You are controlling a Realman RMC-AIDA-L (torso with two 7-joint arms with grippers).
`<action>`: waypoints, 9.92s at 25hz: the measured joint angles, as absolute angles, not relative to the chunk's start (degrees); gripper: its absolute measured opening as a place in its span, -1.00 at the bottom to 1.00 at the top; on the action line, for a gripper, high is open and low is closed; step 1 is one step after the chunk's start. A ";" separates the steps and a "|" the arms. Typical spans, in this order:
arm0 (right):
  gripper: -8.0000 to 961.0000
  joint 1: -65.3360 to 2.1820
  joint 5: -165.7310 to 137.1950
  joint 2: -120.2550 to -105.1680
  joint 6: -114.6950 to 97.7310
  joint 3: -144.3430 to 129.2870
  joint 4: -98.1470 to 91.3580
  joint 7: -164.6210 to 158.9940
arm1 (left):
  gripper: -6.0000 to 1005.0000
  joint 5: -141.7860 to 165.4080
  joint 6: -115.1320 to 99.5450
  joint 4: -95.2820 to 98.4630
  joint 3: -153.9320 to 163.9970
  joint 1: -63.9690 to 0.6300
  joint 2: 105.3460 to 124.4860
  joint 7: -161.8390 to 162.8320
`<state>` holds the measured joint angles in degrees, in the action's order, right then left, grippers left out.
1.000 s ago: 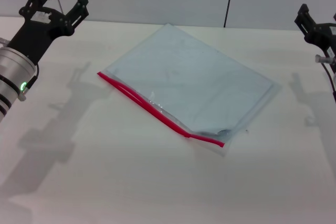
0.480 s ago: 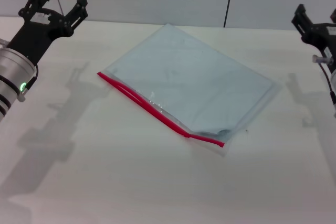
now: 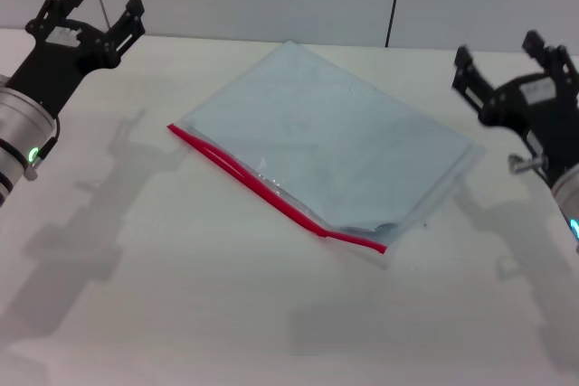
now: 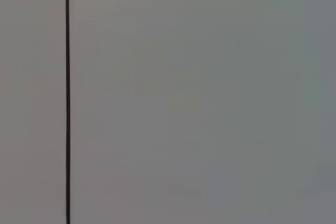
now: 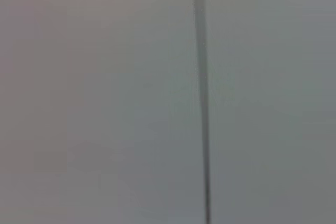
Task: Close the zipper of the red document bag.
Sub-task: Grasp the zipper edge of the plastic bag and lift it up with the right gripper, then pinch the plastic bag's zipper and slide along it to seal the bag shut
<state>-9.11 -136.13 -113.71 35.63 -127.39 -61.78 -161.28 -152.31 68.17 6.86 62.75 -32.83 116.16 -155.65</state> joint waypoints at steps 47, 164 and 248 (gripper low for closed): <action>0.66 -4.37 -146.46 -108.57 13.57 -131.37 -69.72 -157.26 | 0.72 -152.16 66.80 7.31 62.84 -32.10 115.16 -155.78; 0.11 -16.03 -147.13 -114.13 10.44 -135.95 -55.80 -155.56 | 0.72 -152.34 65.52 8.79 61.87 -31.56 114.96 -157.54; -0.87 -11.60 -146.43 -112.76 -11.69 -122.60 -78.75 -153.45 | 0.52 -90.38 56.48 44.42 81.72 -33.25 116.44 -127.47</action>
